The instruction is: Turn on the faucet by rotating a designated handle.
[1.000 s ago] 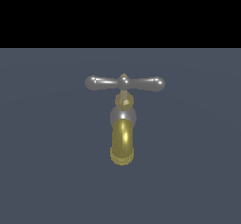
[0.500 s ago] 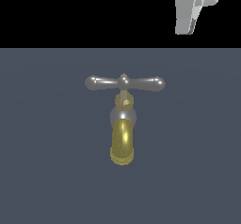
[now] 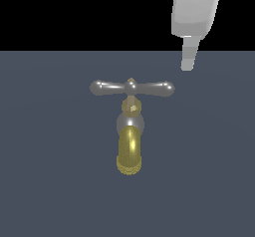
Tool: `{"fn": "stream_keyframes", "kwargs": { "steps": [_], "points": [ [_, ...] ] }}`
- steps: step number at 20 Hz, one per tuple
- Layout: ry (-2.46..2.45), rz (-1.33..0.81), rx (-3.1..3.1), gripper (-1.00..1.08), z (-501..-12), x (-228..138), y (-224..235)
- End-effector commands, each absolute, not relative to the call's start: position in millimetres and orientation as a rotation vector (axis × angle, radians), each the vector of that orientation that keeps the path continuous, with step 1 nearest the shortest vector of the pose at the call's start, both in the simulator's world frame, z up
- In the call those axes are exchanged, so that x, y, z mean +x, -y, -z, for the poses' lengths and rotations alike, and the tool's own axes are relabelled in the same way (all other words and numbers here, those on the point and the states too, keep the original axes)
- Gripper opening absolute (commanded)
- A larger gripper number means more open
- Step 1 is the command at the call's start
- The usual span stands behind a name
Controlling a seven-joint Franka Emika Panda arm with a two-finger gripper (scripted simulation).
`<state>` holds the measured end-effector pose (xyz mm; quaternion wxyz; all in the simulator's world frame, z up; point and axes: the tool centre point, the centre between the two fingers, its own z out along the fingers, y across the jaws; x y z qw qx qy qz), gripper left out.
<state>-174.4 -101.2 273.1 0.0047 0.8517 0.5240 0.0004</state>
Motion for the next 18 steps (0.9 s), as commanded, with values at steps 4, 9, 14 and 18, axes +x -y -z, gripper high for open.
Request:
{"fn": "stream_keyframes", "kwargs": {
  "steps": [4, 9, 14, 18],
  "points": [
    [-1.808, 0.001, 2.558, -1.0, -248.5, -160.3, 103.8],
    [-1.94, 0.002, 2.461, -1.0, -228.3, -148.2, 104.0],
    [-2.035, 0.002, 2.386, -1.0, -213.3, -139.1, 102.9],
    [-2.087, 0.002, 2.344, -1.0, -205.2, -134.2, 101.7]
  ]
}}
